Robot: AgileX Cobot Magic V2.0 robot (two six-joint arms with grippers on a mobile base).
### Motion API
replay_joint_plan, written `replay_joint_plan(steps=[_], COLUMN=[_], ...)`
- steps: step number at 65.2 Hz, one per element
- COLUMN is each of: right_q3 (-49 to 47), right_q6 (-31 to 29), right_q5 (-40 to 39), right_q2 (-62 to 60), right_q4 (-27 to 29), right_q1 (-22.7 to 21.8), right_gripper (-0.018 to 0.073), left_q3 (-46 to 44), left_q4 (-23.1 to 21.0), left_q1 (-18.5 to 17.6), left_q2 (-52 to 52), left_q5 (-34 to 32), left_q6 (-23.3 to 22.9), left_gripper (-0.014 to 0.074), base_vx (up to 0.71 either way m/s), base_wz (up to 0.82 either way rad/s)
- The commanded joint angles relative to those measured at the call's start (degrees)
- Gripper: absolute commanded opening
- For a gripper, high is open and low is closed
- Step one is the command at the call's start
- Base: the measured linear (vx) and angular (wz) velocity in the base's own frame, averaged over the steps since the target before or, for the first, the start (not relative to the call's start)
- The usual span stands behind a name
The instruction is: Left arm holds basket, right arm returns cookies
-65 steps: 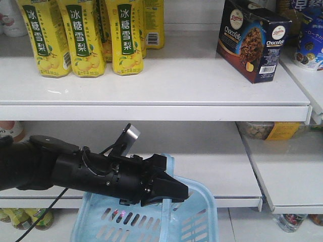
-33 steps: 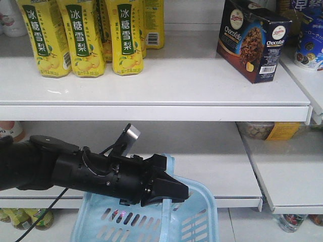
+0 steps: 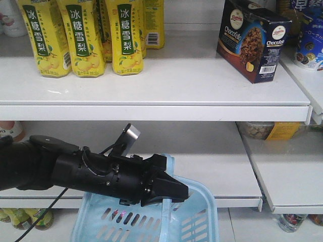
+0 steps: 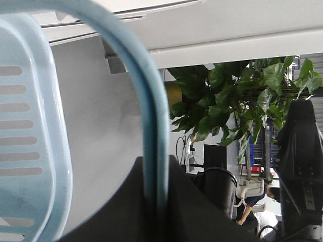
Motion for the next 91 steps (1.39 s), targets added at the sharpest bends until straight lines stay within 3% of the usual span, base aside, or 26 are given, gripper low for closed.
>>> replay_joint_plan(steps=[1,3,54,62,82,91], right_q3=[-1.5,-1.5,-1.5,-1.5,-1.5,-1.5], right_q6=[-0.3,-0.3,-0.3,-0.3,-0.3,-0.3], right_q5=[-4.7,-4.7,-4.7,-4.7,-4.7,-4.7], right_q2=[0.2,0.2,0.2,0.2,0.2,0.2], right_q4=[0.0,0.0,0.0,0.0,0.0,0.0], right_q1=[-0.3,-0.3,-0.3,-0.3,-0.3,-0.3], right_gripper=[0.0029,-0.0018,-0.0008,-0.0008,-0.0008,-0.0008], left_q3=[-1.8,-1.8,-1.8,1.0,15.0,18.1], left_q4=[-3.8,-3.8,-3.8,-3.7,-2.0,9.2], left_q1=[0.0,0.0,0.0,-0.2,-5.8,-5.8], left_q2=[-2.8,-2.8,-2.8,-6.8,-31.6,-39.9], left_q5=[2.5,2.5,2.2,1.8,-18.1,-22.8], left_q6=[1.3,1.3,1.3,1.2,1.4,1.4], left_gripper=[-0.0006,-0.0006,-0.0006,-0.0006,-0.0006,-0.0006], base_vx=[0.00,0.00,0.00,0.00,0.00,0.00], base_wz=[0.00,0.00,0.00,0.00,0.00,0.00])
